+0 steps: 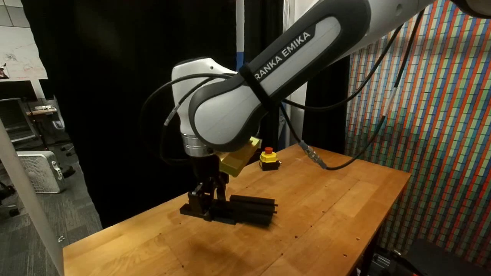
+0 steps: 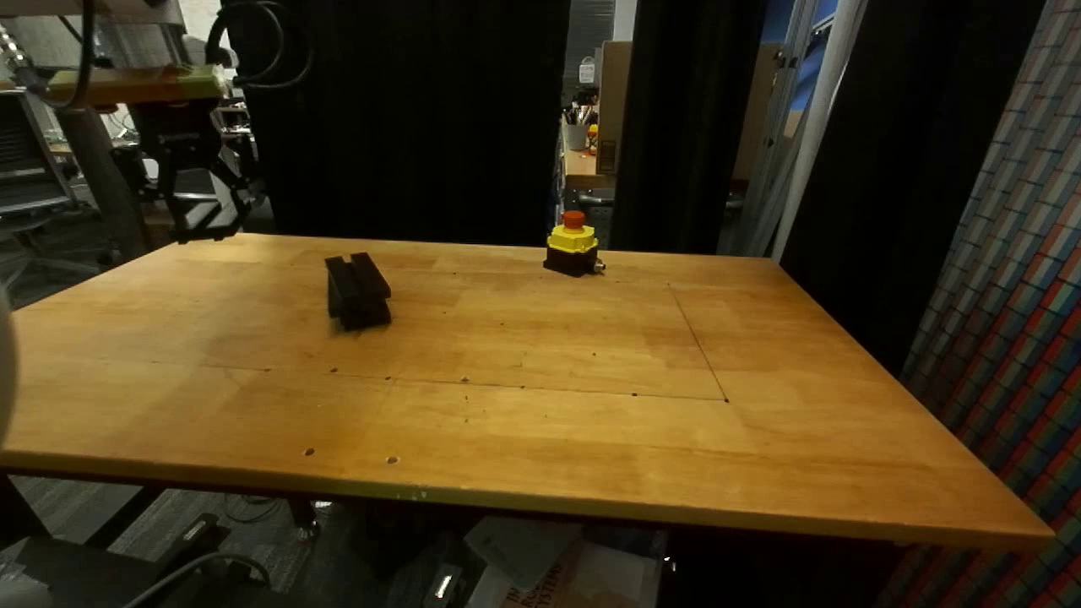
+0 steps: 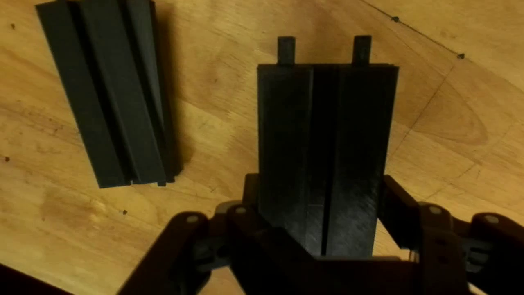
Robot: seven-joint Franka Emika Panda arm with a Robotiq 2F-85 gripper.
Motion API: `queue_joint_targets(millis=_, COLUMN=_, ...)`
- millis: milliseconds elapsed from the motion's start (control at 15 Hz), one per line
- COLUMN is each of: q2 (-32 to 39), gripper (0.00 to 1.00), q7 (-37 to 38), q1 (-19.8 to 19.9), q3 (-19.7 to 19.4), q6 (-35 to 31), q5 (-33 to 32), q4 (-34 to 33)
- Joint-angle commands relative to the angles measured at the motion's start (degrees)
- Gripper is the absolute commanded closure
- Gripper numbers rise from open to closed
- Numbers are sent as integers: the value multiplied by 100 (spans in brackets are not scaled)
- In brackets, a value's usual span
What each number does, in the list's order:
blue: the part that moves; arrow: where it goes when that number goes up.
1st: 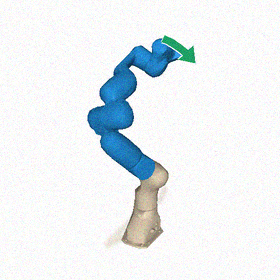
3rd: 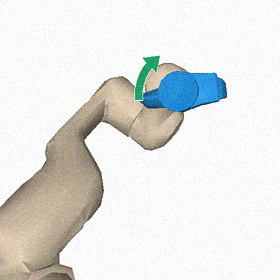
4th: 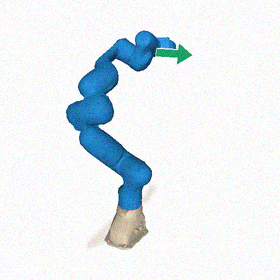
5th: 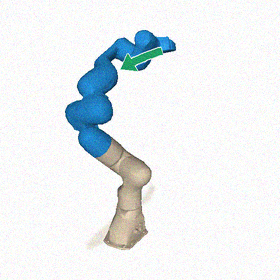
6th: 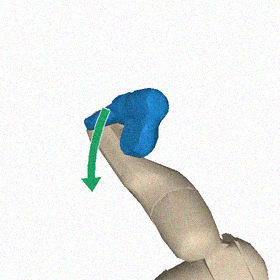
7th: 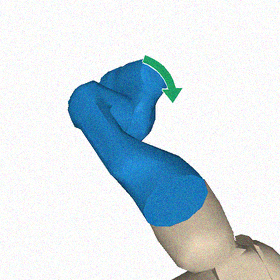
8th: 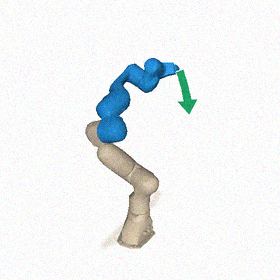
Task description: Arrange the black objects together
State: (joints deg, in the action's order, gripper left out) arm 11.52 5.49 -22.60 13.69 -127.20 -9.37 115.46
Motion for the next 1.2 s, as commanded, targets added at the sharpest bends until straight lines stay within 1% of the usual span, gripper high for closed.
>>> queue_joint_targets(millis=0, q2=-253, gripper=55, q7=-888, q1=355, q3=48, q6=-9, q5=34, q4=191)
queue_joint_targets(millis=267, q2=-174, gripper=55, q7=-1409, q1=705, q3=-73, q6=-173, q5=41, q4=284)
queue_joint_targets(millis=600, q2=-119, gripper=55, q7=-1691, q1=1033, q3=-188, q6=-319, q5=65, q4=420)
queue_joint_targets(millis=1133, q2=14, gripper=55, q7=-1867, q1=1226, q3=-222, q6=-618, q5=125, q4=642)
